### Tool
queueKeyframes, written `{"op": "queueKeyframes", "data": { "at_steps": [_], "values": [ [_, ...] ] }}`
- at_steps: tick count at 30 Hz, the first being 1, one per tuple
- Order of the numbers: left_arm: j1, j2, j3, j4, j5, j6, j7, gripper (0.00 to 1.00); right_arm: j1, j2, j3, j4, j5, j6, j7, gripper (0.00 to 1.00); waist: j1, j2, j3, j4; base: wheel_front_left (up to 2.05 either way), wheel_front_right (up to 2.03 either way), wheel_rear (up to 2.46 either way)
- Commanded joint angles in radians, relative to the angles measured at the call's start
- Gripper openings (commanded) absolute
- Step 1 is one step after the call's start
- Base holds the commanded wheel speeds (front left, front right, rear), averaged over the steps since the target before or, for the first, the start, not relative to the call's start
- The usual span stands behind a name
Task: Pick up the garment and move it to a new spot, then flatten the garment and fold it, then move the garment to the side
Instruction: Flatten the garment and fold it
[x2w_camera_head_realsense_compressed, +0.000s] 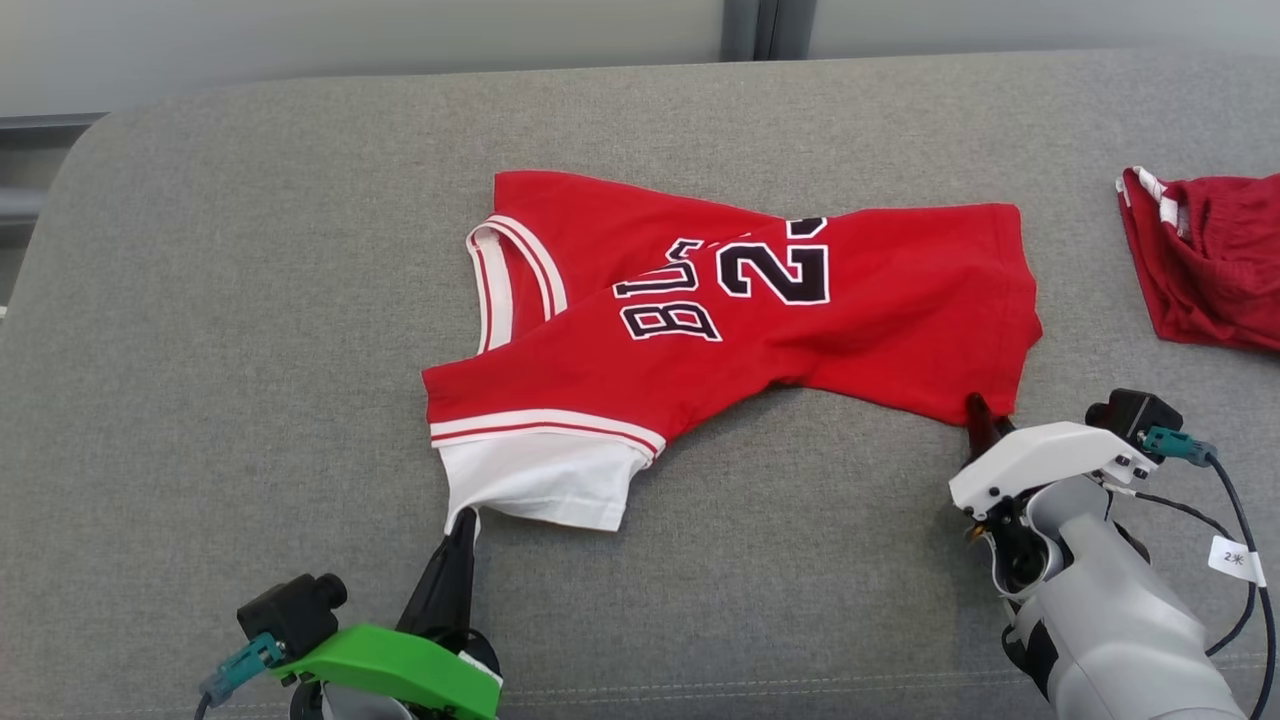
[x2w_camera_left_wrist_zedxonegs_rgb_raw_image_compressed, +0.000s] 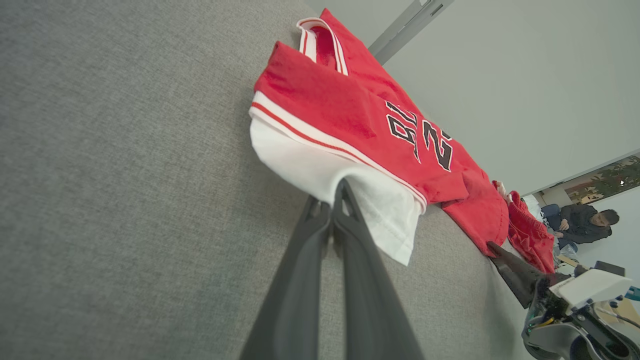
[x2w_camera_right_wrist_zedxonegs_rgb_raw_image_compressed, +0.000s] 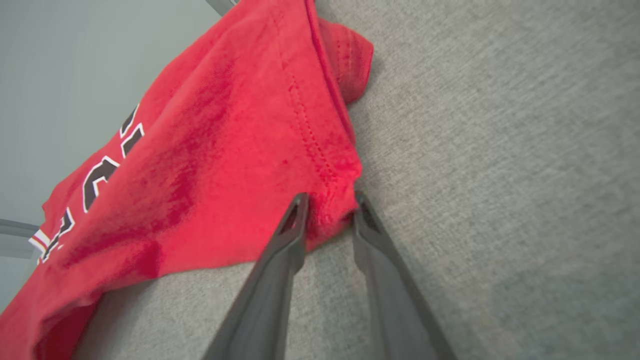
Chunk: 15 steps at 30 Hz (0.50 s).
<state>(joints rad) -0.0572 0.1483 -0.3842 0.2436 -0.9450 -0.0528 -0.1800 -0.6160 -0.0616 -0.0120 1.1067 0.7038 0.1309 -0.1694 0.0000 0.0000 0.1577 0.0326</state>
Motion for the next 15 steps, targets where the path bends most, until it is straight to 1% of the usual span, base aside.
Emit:
{"op": "queueKeyframes", "data": {
  "at_steps": [1,2,8,12,15],
  "values": [
    [-0.004,0.011,0.006,-0.005,0.005,0.005,-0.001,0.0,-0.008,0.001,0.01,0.013,0.008,0.0,-0.008,0.13,0.0,0.0,0.001,0.0,0.0,0.0,0.0],
    [-0.005,0.01,0.007,-0.007,0.004,0.006,-0.003,0.0,-0.013,0.0,0.014,0.014,0.011,0.0,-0.012,0.0,0.0,0.0,0.0,-0.001,0.0,0.0,0.0],
    [-0.012,0.008,0.021,-0.029,-0.013,0.002,-0.016,0.0,-0.008,-0.005,0.044,-0.036,0.065,0.0,-0.021,0.0,0.0,0.0,-0.007,-0.013,0.0,0.0,0.0],
    [-0.016,0.003,0.043,-0.054,-0.041,-0.01,-0.023,0.0,0.018,-0.006,0.072,-0.127,0.139,0.0,0.007,0.0,0.0,0.0,-0.014,-0.028,0.0,0.0,0.0],
    [-0.024,-0.008,0.065,-0.087,-0.081,-0.021,-0.021,0.0,0.039,-0.013,0.096,-0.224,0.21,0.0,0.045,0.0,0.0,0.0,-0.02,-0.04,0.0,0.0,0.0]
  ]
}}
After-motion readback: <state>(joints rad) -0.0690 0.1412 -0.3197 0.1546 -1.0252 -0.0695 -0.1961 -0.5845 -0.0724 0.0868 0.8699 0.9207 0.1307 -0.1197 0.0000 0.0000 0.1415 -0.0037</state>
